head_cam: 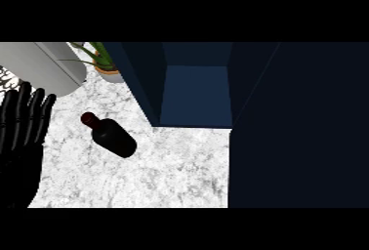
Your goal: Pick up the wine, place it into the cabinet and close the cabinet
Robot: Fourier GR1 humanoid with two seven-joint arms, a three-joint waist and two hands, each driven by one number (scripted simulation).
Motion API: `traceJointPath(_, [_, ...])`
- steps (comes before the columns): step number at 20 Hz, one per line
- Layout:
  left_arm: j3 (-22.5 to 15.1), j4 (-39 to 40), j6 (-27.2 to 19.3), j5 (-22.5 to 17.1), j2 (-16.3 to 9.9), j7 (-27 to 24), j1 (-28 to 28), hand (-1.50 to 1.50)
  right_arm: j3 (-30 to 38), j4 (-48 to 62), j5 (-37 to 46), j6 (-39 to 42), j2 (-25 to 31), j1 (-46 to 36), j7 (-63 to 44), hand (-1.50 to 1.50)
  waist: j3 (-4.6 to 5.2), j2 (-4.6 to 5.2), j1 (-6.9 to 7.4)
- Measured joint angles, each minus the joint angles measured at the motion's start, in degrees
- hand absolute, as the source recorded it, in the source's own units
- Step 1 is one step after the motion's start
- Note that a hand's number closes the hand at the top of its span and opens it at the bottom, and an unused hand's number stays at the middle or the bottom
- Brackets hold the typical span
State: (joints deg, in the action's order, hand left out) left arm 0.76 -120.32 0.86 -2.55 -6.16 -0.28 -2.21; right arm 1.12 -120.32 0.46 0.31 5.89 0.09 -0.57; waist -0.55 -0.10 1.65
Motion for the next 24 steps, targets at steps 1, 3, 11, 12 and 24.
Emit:
traceJointPath(1, [-0.15, -0.62, -0.77, 0.98, 0.22, 0.68, 0.33, -1.50, -0.06, 0.71, 0.24, 0.00, -0.28, 0.07, 0.89, -1.50, 0.12, 0.01, -0.34])
traceJointPath(3, [0.64, 0.34, -2.22, 2.53, 0.43, 0.93, 1.91, -1.50, -0.30, -1.15, 0.21, 0.16, -0.50, 1.59, 0.52, -1.50, 0.28, 0.04, -0.96])
traceJointPath(11, [0.11, 1.12, -9.43, 4.25, 4.21, 10.50, 7.93, -1.50, -5.97, -9.59, -6.60, 3.55, -1.44, 6.19, -8.80, -1.50, 0.50, -0.05, -2.04])
traceJointPath(12, [0.03, 0.65, -9.78, 3.88, 4.44, 12.07, 8.37, -1.50, -6.79, -11.46, -7.13, 3.40, -1.50, 6.34, -10.88, -1.50, 0.50, -0.04, -2.01])
traceJointPath(24, [-4.17, -6.51, -16.98, 9.76, 5.24, 29.70, 15.90, -1.50, -18.91, -22.12, -2.72, -0.34, -3.78, 10.22, -21.71, -1.50, 0.54, -0.05, -1.94])
